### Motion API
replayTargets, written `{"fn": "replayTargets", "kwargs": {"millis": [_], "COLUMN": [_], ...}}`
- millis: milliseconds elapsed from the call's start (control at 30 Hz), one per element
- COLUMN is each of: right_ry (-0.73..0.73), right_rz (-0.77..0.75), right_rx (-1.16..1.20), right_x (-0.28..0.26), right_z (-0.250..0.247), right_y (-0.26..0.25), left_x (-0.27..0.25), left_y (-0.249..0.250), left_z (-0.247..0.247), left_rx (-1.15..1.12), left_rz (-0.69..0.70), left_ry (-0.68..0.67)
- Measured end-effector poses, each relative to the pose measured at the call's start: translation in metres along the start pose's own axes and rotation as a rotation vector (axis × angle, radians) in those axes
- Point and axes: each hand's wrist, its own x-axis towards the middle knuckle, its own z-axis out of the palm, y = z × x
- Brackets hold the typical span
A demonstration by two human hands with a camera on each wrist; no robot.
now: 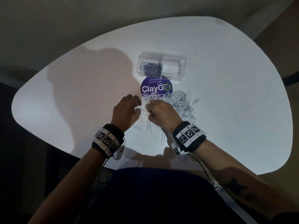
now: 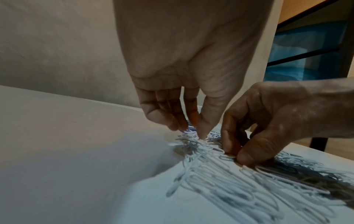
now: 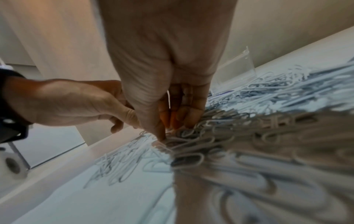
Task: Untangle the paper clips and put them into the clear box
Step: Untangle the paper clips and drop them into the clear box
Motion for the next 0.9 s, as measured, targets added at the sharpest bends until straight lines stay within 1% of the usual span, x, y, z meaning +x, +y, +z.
{"fn": "replayTargets", "kwargs": {"millis": [100,167,233,300,333,400,433,467,533,600,667,767,833,900], "right_ry": [0.002,-0.033,-0.065,-0.06,-0.024,0.078,0.116,0.134,0.125,0.131,0.151,0.179,0.16,0.117], "right_rz": [0.028,0.056,0.051,0.029,0.04,0.136,0.187,0.218,0.237,0.262,0.314,0.402,0.39,0.335], "right_rx": [-0.025,-0.011,0.025,0.145,0.255,0.476,0.537,0.557,0.544,0.543,0.637,0.752,0.738,0.669], "right_x": [-0.001,-0.001,0.0,-0.002,-0.004,-0.008,-0.01,-0.012,-0.016,-0.019,-0.024,-0.03,-0.032,-0.034], "right_z": [0.0,-0.003,-0.005,-0.007,-0.009,-0.016,-0.021,-0.026,-0.035,-0.04,-0.042,-0.042,-0.041,-0.037], "right_y": [-0.002,-0.004,-0.004,-0.002,0.001,0.012,0.018,0.025,0.037,0.047,0.052,0.053,0.052,0.052], "left_x": [0.0,0.0,-0.001,-0.002,-0.002,-0.002,-0.002,-0.001,-0.001,-0.002,-0.003,-0.003,-0.002,-0.002], "left_y": [0.0,0.0,0.0,0.0,0.0,0.0,0.0,0.002,0.006,0.011,0.019,0.032,0.036,0.037], "left_z": [-0.001,0.0,0.0,-0.001,-0.001,-0.003,-0.003,-0.003,0.001,0.007,0.013,0.02,0.024,0.028], "left_rx": [0.009,0.01,0.008,-0.005,-0.016,-0.03,-0.032,-0.034,-0.035,-0.015,-0.004,0.075,0.139,0.151], "left_rz": [0.002,0.001,0.002,0.009,0.013,0.033,0.058,0.092,0.174,0.248,0.296,0.327,0.339,0.333], "left_ry": [-0.002,-0.002,-0.005,0.004,0.011,0.008,-0.01,-0.037,-0.099,-0.118,-0.128,-0.178,-0.172,-0.149]}}
